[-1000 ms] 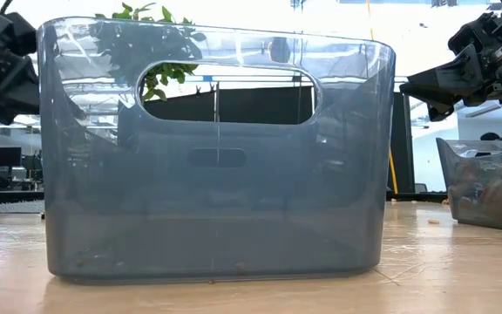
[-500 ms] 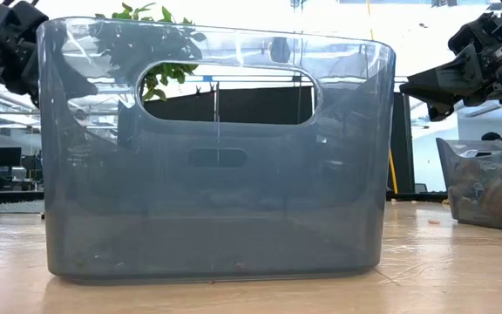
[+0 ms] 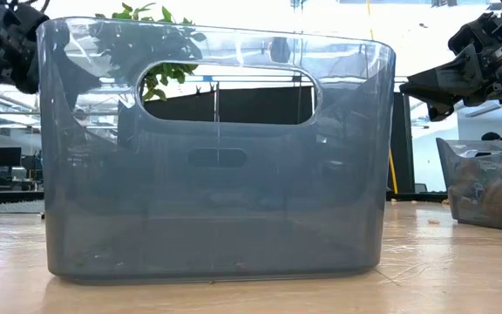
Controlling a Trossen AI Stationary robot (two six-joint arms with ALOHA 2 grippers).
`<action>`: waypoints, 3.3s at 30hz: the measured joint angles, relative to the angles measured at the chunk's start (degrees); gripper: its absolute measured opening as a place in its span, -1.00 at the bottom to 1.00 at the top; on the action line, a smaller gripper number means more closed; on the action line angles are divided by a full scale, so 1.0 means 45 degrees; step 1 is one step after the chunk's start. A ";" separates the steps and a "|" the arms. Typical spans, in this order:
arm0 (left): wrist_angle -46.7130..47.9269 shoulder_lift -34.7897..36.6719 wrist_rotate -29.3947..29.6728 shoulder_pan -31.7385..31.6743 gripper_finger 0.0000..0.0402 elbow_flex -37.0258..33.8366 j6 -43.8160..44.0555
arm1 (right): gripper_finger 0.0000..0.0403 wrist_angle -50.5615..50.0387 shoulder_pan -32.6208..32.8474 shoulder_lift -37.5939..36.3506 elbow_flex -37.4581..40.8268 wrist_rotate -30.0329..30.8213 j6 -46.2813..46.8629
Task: Pick and place Granola Bars by type
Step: Put the blue granola bar into the middle black bin
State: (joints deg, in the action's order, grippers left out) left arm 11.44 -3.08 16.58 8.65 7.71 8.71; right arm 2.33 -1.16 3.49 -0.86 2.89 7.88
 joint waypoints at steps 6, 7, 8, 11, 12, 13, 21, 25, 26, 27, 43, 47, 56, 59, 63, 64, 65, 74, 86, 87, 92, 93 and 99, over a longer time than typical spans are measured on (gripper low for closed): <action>-0.1370 0.0584 -0.1513 -0.0938 -0.97 -0.0965 0.0005 | -0.57 0.0000 -0.0001 0.0005 0.0003 -0.0002 0.0000; -0.1610 0.0595 -0.1789 -0.1066 -0.95 -0.1033 -0.0064 | -0.57 0.0000 0.0002 0.0004 0.0001 0.0002 0.0000; -0.1704 0.0596 -0.2002 -0.1178 -0.94 -0.1081 -0.0162 | -0.57 0.0000 0.0000 0.0005 0.0000 -0.0007 0.0000; -0.1742 0.0618 -0.2393 -0.1421 -0.94 -0.1100 -0.0194 | -0.57 0.0000 0.0001 0.0005 0.0003 0.0000 0.0000; -0.1736 0.0595 -0.2484 -0.1470 -0.95 -0.1100 -0.0205 | -0.57 0.0000 0.0002 0.0005 0.0003 0.0000 0.0000; -0.1733 0.0590 -0.2524 -0.1504 -0.97 -0.1100 -0.0203 | -0.57 0.0000 0.0002 0.0005 0.0002 -0.0001 0.0000; -0.1655 0.0586 -0.2429 -0.1518 -0.81 -0.1100 -0.0161 | -0.57 0.0000 0.0001 0.0005 0.0003 -0.0002 0.0000; -0.1673 0.0581 -0.2426 -0.1518 -0.70 -0.1100 -0.0161 | -0.57 0.0000 0.0002 0.0005 0.0000 -0.0002 0.0000; -0.1690 0.0581 -0.2413 -0.1518 -0.68 -0.1100 -0.0161 | -0.57 0.0000 0.0000 0.0005 0.0002 -0.0002 0.0000; -0.1701 0.0581 -0.2395 -0.1518 -0.66 -0.1100 -0.0161 | -0.57 0.0000 0.0002 0.0005 0.0004 -0.0002 0.0000; -0.1811 0.0581 -0.2346 -0.1518 -0.65 -0.1114 -0.0176 | -0.57 0.2433 0.0002 0.0000 0.0002 0.0032 0.0046; -0.1816 0.0581 -0.2346 -0.1518 -0.64 -0.1114 -0.0176 | -0.57 0.3874 -0.0002 0.0000 0.0005 0.0027 0.0199; -0.1820 0.0581 -0.2342 -0.1518 -0.65 -0.1114 -0.0181 | -0.57 0.4985 0.0006 0.0419 -0.0214 0.2882 0.1107; -0.1820 0.0581 -0.2342 -0.1518 -0.64 -0.1114 -0.0185 | -0.57 0.4551 -0.0002 0.2057 -0.0835 0.3681 0.1413; -0.1830 0.0581 -0.2342 -0.1518 -0.64 -0.1114 -0.0181 | -0.57 0.4510 -0.0004 0.5824 -0.3214 0.3753 0.1113; -0.1830 0.0581 -0.2342 -0.1516 -0.64 -0.1114 -0.0181 | -0.57 0.4239 -0.0035 0.6942 -0.4066 0.3909 0.0778; -0.1830 0.0581 -0.2342 -0.1516 -0.65 -0.1114 -0.0181 | -0.57 0.3734 -0.0097 0.8071 -0.4955 0.3984 0.0404; -0.1864 0.0576 -0.2342 -0.1513 -0.67 -0.1114 -0.0181 | -0.54 -0.5485 -0.1088 1.6377 -1.2344 0.1773 -0.0539; -0.1840 0.0576 -0.2342 -0.1509 -0.67 -0.1114 -0.0181 | -0.02 -0.6057 -0.0488 2.0288 -1.2988 0.1404 -0.0891; -0.1840 0.0576 -0.2342 -0.1513 -0.67 -0.1114 -0.0181 | 0.01 -0.5915 -0.0503 2.0536 -1.2988 0.1387 -0.0852; -0.1840 0.0576 -0.2342 -0.1513 -0.67 -0.1114 -0.0181 | 0.11 -0.5454 -0.0503 2.1491 -1.2998 0.1348 -0.0894; -0.1840 0.0576 -0.2342 -0.1513 -0.67 -0.1114 -0.0181 | 0.11 -0.5445 -0.0503 2.1655 -1.2998 0.1348 -0.0898; -0.1840 0.0576 -0.2342 -0.1513 -0.67 -0.1114 -0.0180 | -0.03 -0.5368 -0.0503 2.1833 -1.2998 0.1348 -0.0662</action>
State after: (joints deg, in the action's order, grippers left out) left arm 3.16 -0.49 6.04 1.85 2.70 7.90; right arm -21.83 -3.42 101.73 -59.35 8.95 4.90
